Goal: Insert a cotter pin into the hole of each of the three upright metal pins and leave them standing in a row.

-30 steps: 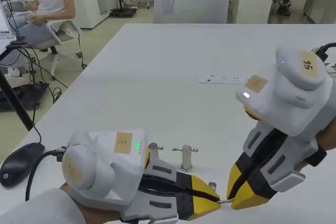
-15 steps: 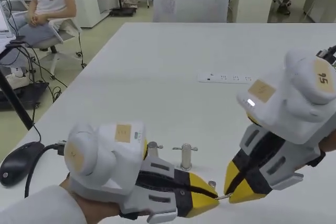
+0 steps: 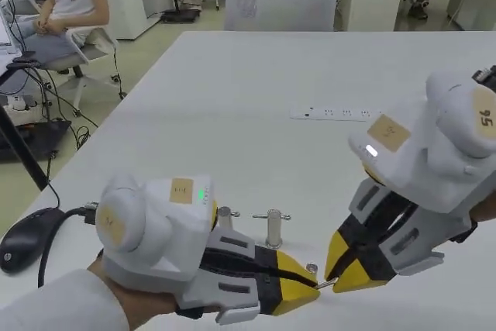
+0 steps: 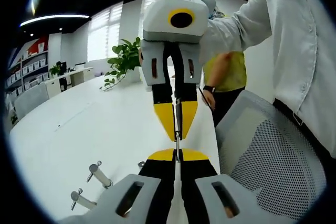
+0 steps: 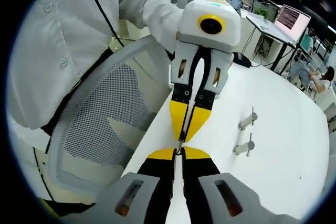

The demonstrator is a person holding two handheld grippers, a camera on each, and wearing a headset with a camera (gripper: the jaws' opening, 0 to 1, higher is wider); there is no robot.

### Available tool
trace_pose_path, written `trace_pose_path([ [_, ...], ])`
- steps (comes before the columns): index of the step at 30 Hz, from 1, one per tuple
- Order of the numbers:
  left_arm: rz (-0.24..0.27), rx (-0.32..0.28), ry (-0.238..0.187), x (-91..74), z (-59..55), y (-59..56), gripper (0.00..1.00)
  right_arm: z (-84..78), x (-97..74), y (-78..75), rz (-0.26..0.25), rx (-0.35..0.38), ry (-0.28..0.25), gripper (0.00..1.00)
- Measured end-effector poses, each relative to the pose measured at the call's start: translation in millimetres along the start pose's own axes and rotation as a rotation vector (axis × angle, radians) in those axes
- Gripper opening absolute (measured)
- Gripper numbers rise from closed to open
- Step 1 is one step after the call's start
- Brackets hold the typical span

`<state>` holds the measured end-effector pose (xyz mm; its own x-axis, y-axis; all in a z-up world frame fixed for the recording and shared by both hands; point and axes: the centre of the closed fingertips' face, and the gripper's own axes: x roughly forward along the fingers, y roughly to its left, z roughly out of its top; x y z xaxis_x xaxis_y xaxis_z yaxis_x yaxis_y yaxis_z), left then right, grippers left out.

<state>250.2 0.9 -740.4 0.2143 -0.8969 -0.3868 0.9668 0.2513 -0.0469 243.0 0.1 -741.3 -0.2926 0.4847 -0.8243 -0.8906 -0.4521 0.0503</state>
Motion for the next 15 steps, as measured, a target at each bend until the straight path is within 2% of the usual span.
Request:
trace_pose_path([
  [2, 0.003, 0.010, 0.009, -0.2, -0.4, 0.7, 0.00, -0.7, 0.3, -1.5, 0.001, 0.000, -0.002, 0.06],
  [6, 0.001, 0.036, 0.029, 0.6, -1.7, 0.0, 0.00, -3.5, 2.8, 1.7, 0.023, 0.059, 0.007, 0.08],
  [8, -0.002, 0.048, 0.043, 1.6, -3.4, -1.0, 0.00, -2.7, 3.1, 2.3, 0.025, 0.063, 0.001, 0.10],
  [11, 0.001, 0.070, 0.065, 2.2, -5.9, -0.8, 0.00, -3.4, 4.0, 6.6, 0.058, 0.148, -0.003, 0.12],
  [15, 0.003, 0.114, 0.106, 3.9, -9.9, -1.2, 0.00, -4.8, 5.0, 5.5, 0.074, 0.191, -0.008, 0.12],
])
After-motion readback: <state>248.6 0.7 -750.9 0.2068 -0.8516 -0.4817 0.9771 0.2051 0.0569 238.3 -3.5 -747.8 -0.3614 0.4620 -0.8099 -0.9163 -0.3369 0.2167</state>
